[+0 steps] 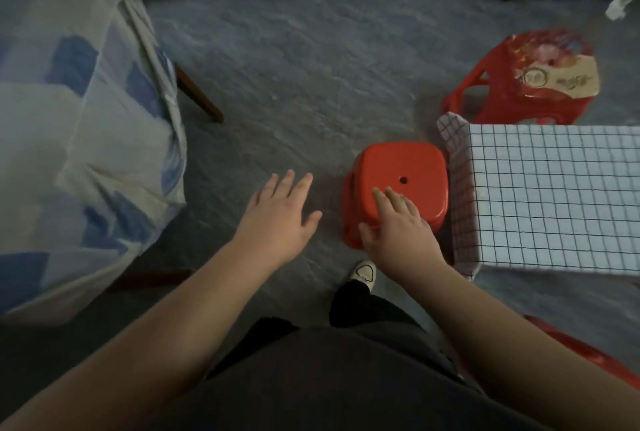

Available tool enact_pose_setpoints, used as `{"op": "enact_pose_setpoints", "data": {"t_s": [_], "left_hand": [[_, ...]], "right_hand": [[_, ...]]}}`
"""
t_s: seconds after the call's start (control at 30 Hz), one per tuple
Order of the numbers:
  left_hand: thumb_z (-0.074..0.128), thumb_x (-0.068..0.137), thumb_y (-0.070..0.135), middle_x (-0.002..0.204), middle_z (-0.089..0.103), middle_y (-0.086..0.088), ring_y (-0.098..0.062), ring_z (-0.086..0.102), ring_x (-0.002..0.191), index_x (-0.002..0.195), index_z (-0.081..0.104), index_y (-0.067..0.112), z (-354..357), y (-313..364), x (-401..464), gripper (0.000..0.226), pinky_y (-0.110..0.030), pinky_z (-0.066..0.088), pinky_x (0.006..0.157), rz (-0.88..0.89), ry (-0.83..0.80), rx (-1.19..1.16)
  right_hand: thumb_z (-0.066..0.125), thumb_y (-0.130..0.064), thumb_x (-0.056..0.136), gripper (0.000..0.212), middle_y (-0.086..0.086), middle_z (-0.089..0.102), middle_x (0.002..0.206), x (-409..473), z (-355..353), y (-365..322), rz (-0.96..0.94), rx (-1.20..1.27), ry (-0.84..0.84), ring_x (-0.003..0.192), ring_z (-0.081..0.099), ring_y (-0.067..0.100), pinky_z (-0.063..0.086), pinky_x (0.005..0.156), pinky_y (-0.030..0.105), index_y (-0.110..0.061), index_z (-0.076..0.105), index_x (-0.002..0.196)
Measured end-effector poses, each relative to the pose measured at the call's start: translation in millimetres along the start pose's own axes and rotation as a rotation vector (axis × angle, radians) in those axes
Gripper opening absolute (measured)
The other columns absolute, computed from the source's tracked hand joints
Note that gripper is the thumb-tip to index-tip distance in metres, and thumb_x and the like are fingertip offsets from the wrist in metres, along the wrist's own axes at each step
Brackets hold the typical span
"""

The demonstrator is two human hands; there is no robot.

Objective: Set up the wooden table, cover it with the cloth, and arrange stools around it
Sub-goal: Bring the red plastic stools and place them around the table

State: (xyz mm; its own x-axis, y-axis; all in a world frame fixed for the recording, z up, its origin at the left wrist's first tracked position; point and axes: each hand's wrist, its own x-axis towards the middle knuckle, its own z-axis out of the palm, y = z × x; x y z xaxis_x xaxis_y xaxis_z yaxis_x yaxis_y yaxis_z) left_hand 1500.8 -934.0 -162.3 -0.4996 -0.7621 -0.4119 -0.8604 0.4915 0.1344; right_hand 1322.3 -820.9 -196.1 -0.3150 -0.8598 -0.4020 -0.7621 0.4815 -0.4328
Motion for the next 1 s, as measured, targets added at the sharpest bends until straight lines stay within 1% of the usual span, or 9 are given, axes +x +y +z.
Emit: {"op": "enact_pose_setpoints", "data": {"t_s": [0.23, 0.37, 0.53, 0.63, 0.7, 0.77, 0.83, 0.93, 1.0], "left_hand": [[0.034, 0.1, 0.056, 0.168, 0.006, -0.003, -0.025, 0.006, 0.154, 0.158, 0.003, 0.031, -50, 26, 121, 0.07, -0.046, 0.016, 0.123, 0.215, -0.053, 0.101], [0.034, 0.1, 0.056, 0.168, 0.007, -0.002, -0.025, 0.006, 0.154, 0.159, 0.005, 0.03, -68, 34, 191, 0.071, -0.045, 0.016, 0.122, 0.361, -0.071, 0.144], [0.034, 0.099, 0.058, 0.168, 0.007, -0.003, -0.026, 0.006, 0.154, 0.159, 0.005, 0.032, -81, 35, 288, 0.071, -0.047, 0.017, 0.122, 0.587, -0.151, 0.268], [0.034, 0.099, 0.058, 0.168, 0.007, -0.004, -0.026, 0.006, 0.154, 0.159, 0.004, 0.031, -96, 39, 345, 0.072, -0.047, 0.016, 0.123, 0.768, -0.226, 0.385], [0.035, 0.099, 0.057, 0.167, 0.009, -0.006, -0.028, 0.009, 0.153, 0.159, 0.006, 0.029, -108, 45, 375, 0.072, -0.049, 0.018, 0.122, 0.912, -0.242, 0.477], [0.036, 0.099, 0.057, 0.167, 0.011, -0.008, -0.031, 0.011, 0.152, 0.159, 0.008, 0.028, -116, 56, 396, 0.072, -0.049, 0.02, 0.121, 1.049, -0.253, 0.558], [0.036, 0.099, 0.057, 0.166, 0.012, -0.009, -0.032, 0.013, 0.152, 0.159, 0.008, 0.027, -117, 68, 410, 0.073, -0.049, 0.021, 0.121, 1.148, -0.278, 0.607], [0.037, 0.098, 0.056, 0.166, 0.014, -0.01, -0.033, 0.014, 0.152, 0.159, 0.01, 0.025, -105, 84, 420, 0.073, -0.049, 0.021, 0.121, 1.259, -0.324, 0.632], [0.039, 0.098, 0.055, 0.165, 0.016, -0.011, -0.033, 0.016, 0.151, 0.159, 0.013, 0.024, -93, 91, 422, 0.073, -0.048, 0.021, 0.121, 1.3, -0.346, 0.638]], "right_hand": [[0.047, -0.049, 0.098, 0.072, 0.005, 0.021, 0.166, 67, -42, 10, 0.164, 0.072, 0.09, 0.153, 0.016, 0.026, 0.027, 0.12, 0.046, -0.022, 0.02, 0.159], [0.047, -0.049, 0.098, 0.072, 0.003, 0.022, 0.166, 104, -58, 12, 0.308, 0.115, 0.177, 0.153, 0.015, 0.024, 0.025, 0.121, 0.045, -0.023, 0.021, 0.159], [0.044, -0.05, 0.098, 0.072, 0.004, 0.019, 0.167, 152, -60, 3, 0.568, 0.187, 0.264, 0.153, 0.015, 0.026, 0.026, 0.12, 0.047, -0.023, 0.018, 0.159], [0.046, -0.049, 0.098, 0.072, 0.004, 0.019, 0.167, 174, -58, -16, 0.808, 0.273, 0.337, 0.153, 0.015, 0.026, 0.023, 0.121, 0.045, -0.024, 0.017, 0.16], [0.046, -0.049, 0.098, 0.072, 0.005, 0.02, 0.167, 182, -56, -35, 0.953, 0.346, 0.402, 0.153, 0.015, 0.026, 0.022, 0.121, 0.044, -0.024, 0.018, 0.16], [0.046, -0.048, 0.098, 0.072, 0.005, 0.019, 0.167, 184, -53, -55, 1.077, 0.413, 0.451, 0.153, 0.015, 0.025, 0.022, 0.121, 0.044, -0.023, 0.018, 0.16], [0.046, -0.048, 0.098, 0.072, 0.005, 0.019, 0.166, 185, -48, -73, 1.184, 0.456, 0.479, 0.153, 0.015, 0.025, 0.022, 0.121, 0.044, -0.023, 0.018, 0.16], [0.046, -0.047, 0.098, 0.072, 0.006, 0.022, 0.166, 182, -33, -92, 1.309, 0.483, 0.51, 0.152, 0.017, 0.025, 0.025, 0.12, 0.045, -0.021, 0.02, 0.16], [0.047, -0.047, 0.098, 0.072, 0.006, 0.023, 0.165, 179, -19, -98, 1.376, 0.516, 0.514, 0.152, 0.018, 0.026, 0.026, 0.12, 0.045, -0.02, 0.02, 0.159]]}}
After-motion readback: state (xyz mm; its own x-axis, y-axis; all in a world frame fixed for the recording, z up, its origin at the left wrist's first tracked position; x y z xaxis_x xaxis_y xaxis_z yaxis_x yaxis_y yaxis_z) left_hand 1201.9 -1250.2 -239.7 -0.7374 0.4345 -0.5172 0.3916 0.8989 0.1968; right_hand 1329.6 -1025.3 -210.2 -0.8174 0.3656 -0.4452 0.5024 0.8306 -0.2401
